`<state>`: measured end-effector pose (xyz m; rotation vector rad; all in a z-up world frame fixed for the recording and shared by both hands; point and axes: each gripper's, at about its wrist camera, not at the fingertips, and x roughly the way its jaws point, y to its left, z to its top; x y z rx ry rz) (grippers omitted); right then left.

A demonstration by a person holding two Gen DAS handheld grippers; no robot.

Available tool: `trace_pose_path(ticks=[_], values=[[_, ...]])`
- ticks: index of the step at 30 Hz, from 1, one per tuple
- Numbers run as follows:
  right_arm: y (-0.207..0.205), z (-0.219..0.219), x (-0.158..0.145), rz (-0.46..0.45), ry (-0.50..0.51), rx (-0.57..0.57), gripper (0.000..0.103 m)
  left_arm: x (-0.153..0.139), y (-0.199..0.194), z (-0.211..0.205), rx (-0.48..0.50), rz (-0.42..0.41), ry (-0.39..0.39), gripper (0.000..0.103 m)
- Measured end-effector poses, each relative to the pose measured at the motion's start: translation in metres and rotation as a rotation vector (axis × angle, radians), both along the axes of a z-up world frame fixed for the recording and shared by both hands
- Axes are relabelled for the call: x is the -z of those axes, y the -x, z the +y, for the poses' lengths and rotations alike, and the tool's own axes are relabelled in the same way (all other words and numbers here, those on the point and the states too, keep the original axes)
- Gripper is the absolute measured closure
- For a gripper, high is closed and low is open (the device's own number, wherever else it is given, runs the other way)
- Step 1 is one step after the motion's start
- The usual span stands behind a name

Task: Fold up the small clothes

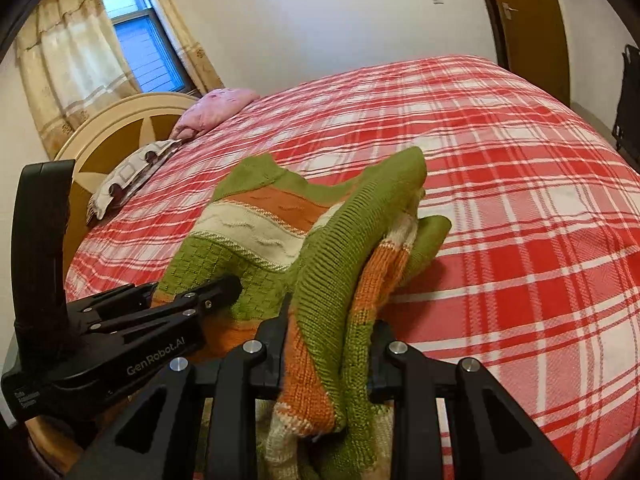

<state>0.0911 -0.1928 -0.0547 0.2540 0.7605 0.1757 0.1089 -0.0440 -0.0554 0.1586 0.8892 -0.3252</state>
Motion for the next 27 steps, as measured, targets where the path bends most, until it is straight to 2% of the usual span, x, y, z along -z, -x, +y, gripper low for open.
trace_pose_path(ticks=[15,27], values=[[-0.022,0.109,-0.006,-0.038,0.047,-0.203,0.076,-0.01,-0.003,0.095,-0.172,-0.051,-0.007,0.068],[-0.067,0.166,-0.005,-0.059,0.034,-0.288,0.076,-0.013,-0.035,0.15,-0.3,-0.096,-0.012,0.068]])
